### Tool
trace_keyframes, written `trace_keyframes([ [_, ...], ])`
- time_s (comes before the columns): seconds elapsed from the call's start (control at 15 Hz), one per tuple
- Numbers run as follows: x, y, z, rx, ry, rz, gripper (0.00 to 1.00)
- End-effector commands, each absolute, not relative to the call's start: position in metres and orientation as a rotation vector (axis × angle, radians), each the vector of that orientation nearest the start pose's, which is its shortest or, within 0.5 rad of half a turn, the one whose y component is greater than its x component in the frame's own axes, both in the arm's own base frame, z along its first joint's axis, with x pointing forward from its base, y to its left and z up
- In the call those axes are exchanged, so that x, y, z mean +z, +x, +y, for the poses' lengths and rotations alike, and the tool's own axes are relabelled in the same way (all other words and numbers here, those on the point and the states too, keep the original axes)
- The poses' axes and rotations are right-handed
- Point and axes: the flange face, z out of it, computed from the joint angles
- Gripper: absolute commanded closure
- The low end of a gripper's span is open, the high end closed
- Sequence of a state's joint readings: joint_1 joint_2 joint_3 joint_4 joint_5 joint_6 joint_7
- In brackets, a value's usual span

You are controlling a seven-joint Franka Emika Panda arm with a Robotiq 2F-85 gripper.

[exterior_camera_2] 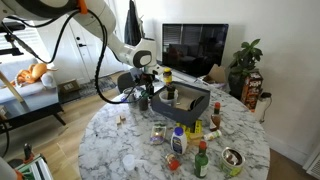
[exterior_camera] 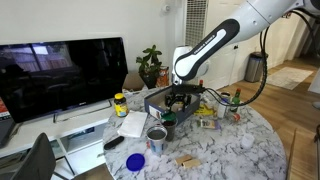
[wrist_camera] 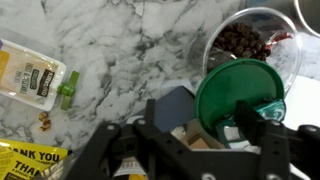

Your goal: Put the green toy car on the green lid, then put the green lid on the transparent cup

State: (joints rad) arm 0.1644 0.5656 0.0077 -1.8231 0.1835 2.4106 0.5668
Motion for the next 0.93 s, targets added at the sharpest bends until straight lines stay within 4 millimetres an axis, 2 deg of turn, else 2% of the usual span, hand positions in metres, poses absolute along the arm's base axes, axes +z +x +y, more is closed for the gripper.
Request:
trace_keyframes([
  [0.0, 0.237, 0.638, 0.109, 0.024, -2.941, 0.787, 0.0],
  [0.2, 0.251, 0.636, 0.108, -0.02, -2.958, 0.753, 0.0],
  [0.4, 0.281, 0.629, 0.111, -0.081, -3.005, 0.649, 0.0],
  [0.87, 0.395, 0.578, 0.13, -0.212, -3.143, 0.084, 0.0],
])
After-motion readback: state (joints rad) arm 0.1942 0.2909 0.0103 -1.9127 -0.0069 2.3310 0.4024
